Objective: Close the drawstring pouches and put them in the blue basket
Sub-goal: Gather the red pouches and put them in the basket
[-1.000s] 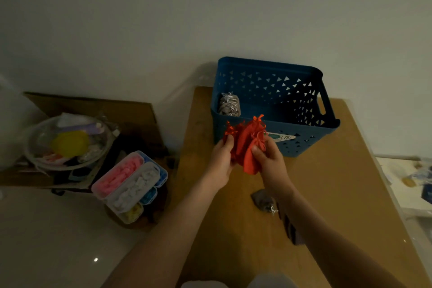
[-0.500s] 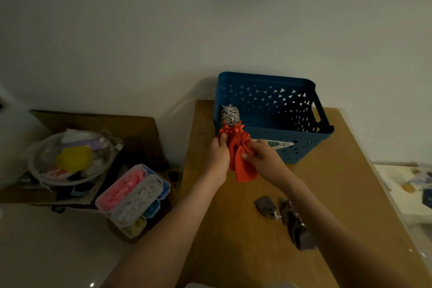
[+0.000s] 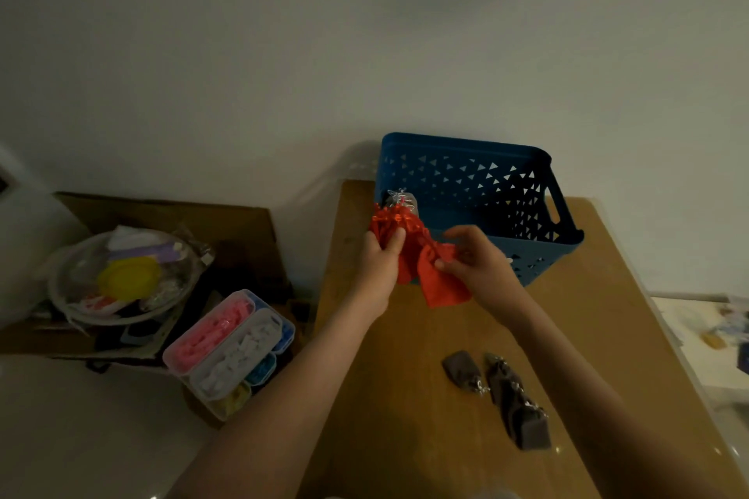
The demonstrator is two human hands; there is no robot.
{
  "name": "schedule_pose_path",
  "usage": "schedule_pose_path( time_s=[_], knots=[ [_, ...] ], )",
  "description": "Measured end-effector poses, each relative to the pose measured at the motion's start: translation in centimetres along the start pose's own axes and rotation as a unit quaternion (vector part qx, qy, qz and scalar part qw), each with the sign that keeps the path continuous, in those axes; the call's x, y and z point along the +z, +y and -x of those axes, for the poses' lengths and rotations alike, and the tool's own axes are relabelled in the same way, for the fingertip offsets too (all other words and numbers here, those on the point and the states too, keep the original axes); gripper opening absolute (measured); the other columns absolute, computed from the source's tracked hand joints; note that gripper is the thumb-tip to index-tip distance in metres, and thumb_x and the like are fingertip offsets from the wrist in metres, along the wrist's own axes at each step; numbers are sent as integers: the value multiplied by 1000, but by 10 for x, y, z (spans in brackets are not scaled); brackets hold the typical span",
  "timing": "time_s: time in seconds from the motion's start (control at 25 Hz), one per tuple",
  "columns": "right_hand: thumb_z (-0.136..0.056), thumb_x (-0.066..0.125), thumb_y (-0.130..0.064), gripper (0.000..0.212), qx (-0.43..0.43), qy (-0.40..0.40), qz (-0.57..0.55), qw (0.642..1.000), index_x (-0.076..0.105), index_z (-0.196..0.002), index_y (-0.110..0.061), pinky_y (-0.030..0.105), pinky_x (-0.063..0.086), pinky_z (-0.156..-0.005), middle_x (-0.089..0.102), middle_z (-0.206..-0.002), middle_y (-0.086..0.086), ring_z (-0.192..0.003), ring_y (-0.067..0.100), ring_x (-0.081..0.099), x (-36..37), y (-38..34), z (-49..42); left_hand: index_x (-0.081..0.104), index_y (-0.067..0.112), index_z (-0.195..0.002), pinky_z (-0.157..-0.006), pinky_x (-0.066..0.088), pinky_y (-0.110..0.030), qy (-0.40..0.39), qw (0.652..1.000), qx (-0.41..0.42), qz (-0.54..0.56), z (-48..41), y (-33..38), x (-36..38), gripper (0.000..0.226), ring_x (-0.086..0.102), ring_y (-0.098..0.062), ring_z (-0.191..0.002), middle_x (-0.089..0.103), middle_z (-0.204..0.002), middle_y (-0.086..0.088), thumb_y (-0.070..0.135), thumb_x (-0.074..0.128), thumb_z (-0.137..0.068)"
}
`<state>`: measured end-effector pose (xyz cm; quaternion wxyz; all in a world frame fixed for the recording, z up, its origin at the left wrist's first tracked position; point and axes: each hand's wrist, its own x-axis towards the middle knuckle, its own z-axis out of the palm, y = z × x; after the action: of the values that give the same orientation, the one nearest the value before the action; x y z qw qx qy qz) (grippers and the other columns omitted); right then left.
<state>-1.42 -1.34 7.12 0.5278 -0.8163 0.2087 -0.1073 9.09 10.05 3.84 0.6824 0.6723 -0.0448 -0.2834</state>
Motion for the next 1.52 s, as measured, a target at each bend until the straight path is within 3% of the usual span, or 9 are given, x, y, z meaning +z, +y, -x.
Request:
schedule_pose_path(
  time_s=[0.2,0.36,0.48,0.64,0.8,1.0,1.16,1.36,1.52],
  knots=[
    [-88,63,-3,17,-59,2,-109,992,55,-89,-17,23,50,-74,61,-91,-4,-84,7,59,-1,-29,-15,55,22,-121,-88,51,-35,-64,997,45,-12,-13,25,3,43,62,-21,-105,66,-112,-1,51,51,-90],
    [-83,71,-11,35,-26,115,-97,988,45,-106,-17,36,52,-78,53,-100,3,-89,15,55,3,-34,-46,57,36,-110,-98,48,-40,-133,989,51,-31,-21,51,11,28,63,-17,-104,67,-105,7,51,44,-90],
    [-86,68,-16,31,51,29,-153,987,50,-112,-20,28,52,-76,58,-104,-1,-93,15,59,-6,-41,-65,56,35,-102,-95,45,-27,-149,985,60,-64,-27,73,8,22,59,-11,-103,64,-104,8,46,37,-96],
    [-86,66,-6,25,34,-19,-133,990,58,-105,-21,23,49,-73,66,-98,-3,-86,11,63,-19,-39,-97,40,18,-141,-109,28,-30,-181,969,40,-166,-53,93,2,51,38,-14,-130,40,-140,3,45,39,-97],
    [-83,68,-1,37,45,-56,-89,994,58,-116,-14,21,48,-77,66,-106,3,-95,14,62,-21,-16,-134,62,6,-115,-98,41,-32,-188,943,83,-261,-82,97,2,32,54,-11,-97,56,-97,4,30,49,-98],
    [-88,62,-2,20,81,-104,-45,990,63,-103,-14,27,50,-83,67,-101,7,-93,17,62,-16,13,-180,61,22,-117,-110,22,-37,-87,853,82,-509,-130,81,-2,41,22,-26,-135,30,-143,-6,52,48,-93],
    [-85,55,7,19,138,-92,6,986,65,-98,-4,38,52,-85,67,-94,15,-89,25,62,-13,46,-224,61,25,-96,-106,30,-31,21,930,110,-350,-173,79,-12,16,37,-19,-130,41,-133,-5,39,54,-93],
    [-82,55,7,15,231,-89,125,961,64,-85,-5,39,51,-85,63,-85,14,-84,25,60,-32,109,-271,51,18,-127,-87,38,-19,-11,987,46,-156,-213,73,-18,33,46,-10,-119,51,-122,6,28,54,-96],
    [-84,53,9,21,296,-110,120,941,59,-74,-8,28,55,-67,61,-76,13,-67,19,59,-25,148,-291,48,18,-131,-102,42,-39,-44,998,-50,-18,-240,45,-12,46,55,-20,-117,56,-128,-1,25,62,-89]
  ],
)
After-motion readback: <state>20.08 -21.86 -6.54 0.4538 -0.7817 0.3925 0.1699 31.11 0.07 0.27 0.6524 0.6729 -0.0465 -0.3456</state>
